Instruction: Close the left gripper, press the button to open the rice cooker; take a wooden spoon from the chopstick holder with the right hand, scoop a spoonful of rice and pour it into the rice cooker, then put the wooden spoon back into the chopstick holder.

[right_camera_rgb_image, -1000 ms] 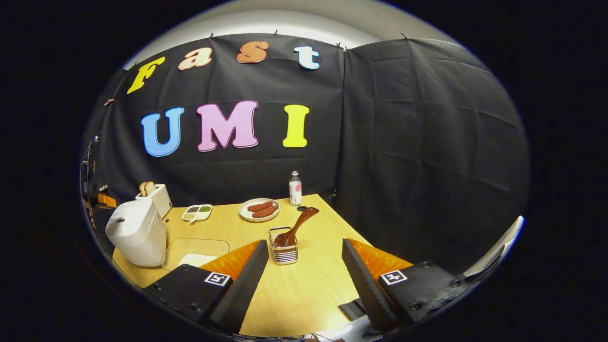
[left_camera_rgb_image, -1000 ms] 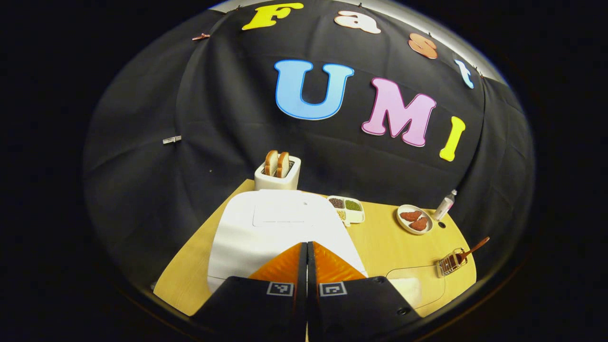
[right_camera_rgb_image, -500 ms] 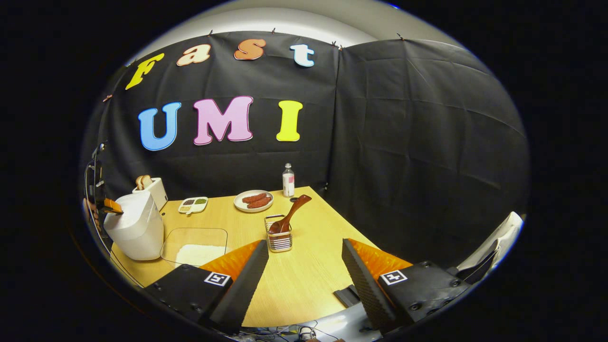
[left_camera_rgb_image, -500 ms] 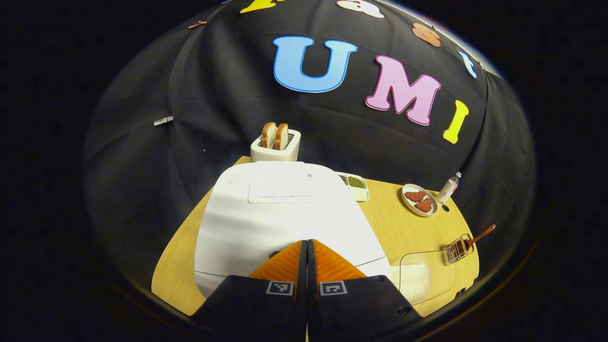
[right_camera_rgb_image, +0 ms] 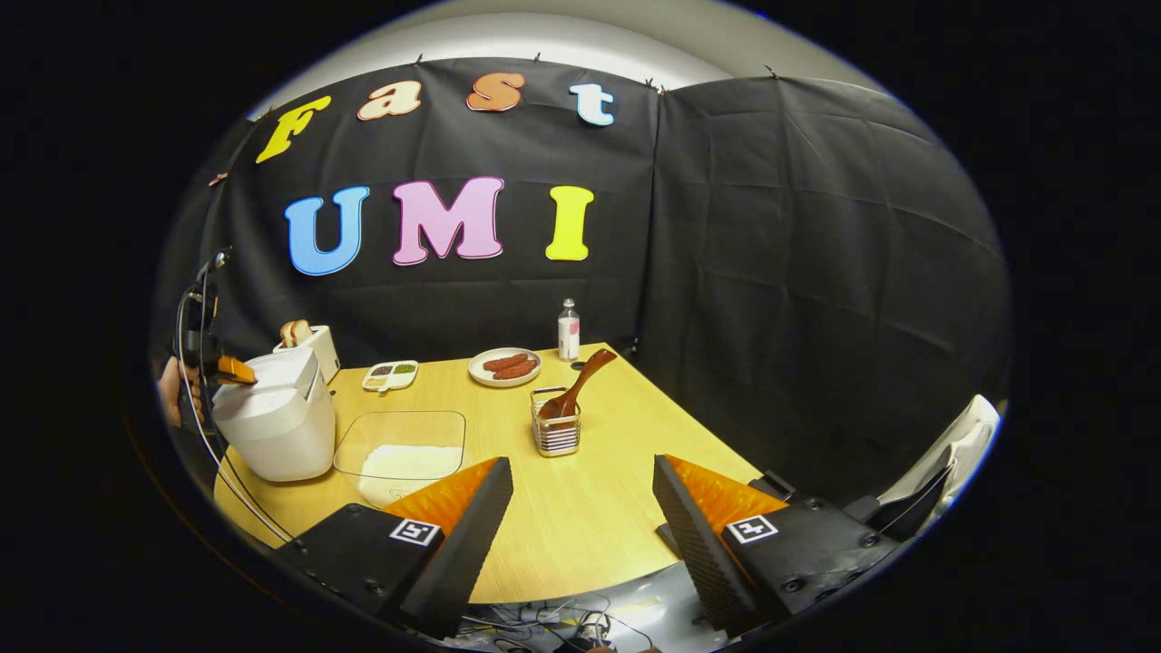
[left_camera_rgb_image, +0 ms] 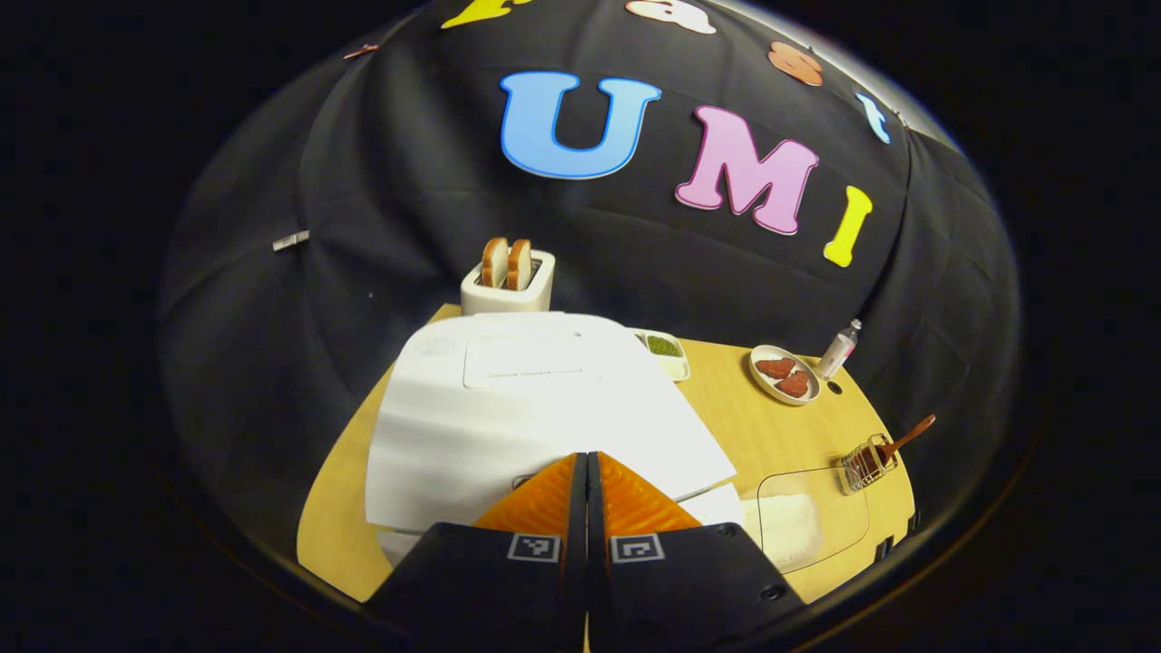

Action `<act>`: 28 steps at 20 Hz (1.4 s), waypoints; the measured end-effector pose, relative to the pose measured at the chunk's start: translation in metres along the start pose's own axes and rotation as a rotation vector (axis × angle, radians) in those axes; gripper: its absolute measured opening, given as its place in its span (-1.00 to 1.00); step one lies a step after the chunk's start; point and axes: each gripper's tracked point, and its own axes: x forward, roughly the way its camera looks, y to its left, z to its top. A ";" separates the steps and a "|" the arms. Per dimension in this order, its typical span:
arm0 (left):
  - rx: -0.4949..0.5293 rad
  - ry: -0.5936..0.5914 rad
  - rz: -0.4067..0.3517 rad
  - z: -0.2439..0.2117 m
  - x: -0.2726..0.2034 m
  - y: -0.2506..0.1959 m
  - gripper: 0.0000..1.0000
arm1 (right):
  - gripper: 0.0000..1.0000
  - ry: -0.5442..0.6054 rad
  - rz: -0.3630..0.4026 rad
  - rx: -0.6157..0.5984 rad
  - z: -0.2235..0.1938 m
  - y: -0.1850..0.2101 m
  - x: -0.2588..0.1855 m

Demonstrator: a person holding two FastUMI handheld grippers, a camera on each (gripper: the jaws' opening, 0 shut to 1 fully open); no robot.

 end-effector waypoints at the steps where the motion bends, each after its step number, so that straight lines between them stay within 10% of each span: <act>1: 0.013 -0.055 0.005 0.019 -0.011 0.000 -0.87 | 0.96 -0.010 -0.010 0.006 0.004 -0.005 -0.002; 7: 0.046 -0.267 -0.030 0.082 -0.082 -0.027 -0.87 | 0.96 -0.069 -0.049 0.039 0.034 -0.020 0.008; 16: 0.034 -0.299 -0.094 0.024 -0.159 -0.072 -0.69 | 0.96 -0.098 0.022 0.070 0.063 -0.007 0.062; 18: 0.037 -0.288 -0.101 0.010 -0.165 -0.080 -0.55 | 0.96 -0.085 0.045 0.079 0.061 -0.002 0.086; 23: 0.039 -0.268 -0.057 0.000 -0.165 -0.088 0.83 | 0.96 -0.030 0.089 0.087 0.054 0.000 0.145; 28: 0.058 -0.228 0.029 -0.019 -0.148 -0.105 0.91 | 0.95 0.062 0.133 0.153 0.033 0.002 0.210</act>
